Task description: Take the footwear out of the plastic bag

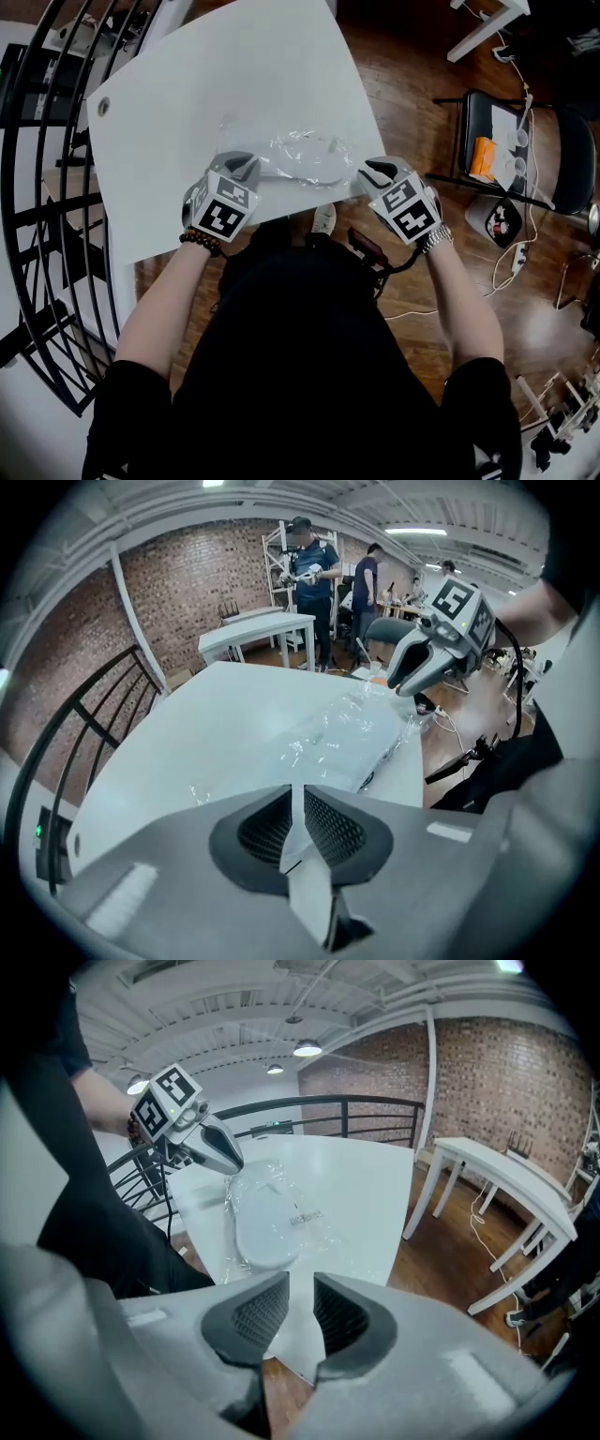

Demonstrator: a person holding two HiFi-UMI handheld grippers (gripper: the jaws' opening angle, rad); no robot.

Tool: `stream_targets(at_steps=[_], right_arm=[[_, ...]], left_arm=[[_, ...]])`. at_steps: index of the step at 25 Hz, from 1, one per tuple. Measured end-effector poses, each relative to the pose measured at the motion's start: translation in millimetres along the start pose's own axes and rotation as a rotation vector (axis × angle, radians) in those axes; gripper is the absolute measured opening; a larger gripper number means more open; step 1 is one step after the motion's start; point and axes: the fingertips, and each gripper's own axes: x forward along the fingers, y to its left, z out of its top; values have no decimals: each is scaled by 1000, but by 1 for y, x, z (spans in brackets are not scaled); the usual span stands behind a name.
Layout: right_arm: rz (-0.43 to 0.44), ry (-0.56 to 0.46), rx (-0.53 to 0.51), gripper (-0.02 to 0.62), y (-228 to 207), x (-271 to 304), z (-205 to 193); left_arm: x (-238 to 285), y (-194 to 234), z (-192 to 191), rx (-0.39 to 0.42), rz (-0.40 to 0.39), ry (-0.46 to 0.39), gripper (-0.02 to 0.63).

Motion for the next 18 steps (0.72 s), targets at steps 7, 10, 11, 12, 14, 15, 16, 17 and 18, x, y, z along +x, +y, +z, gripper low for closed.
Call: stream_targets(at_steps=[7, 10, 11, 12, 14, 15, 16, 17, 18], right_arm=[[31, 40, -20, 80, 1, 14, -3], [64, 30, -21, 95, 3, 16, -1], [80, 22, -21, 108, 5, 16, 0], [98, 15, -21, 114, 7, 16, 1], [135, 5, -14, 123, 13, 16, 3], [154, 0, -4, 123, 16, 17, 5], [170, -5, 9, 124, 20, 17, 7], [184, -10, 25, 124, 22, 17, 9], [196, -15, 43, 124, 23, 17, 10]], left_arm=[[20, 2, -14, -8, -45, 47, 44], [24, 3, -14, -3, -53, 48, 44], [25, 2, -14, -5, -56, 48, 46], [26, 1, -14, -9, -60, 47, 46], [26, 2, -15, -22, -65, 42, 46], [24, 3, -16, -27, -67, 40, 46], [23, 4, -17, -29, -69, 40, 46], [22, 5, -18, -30, -70, 39, 46], [21, 6, -18, -30, -70, 39, 46]])
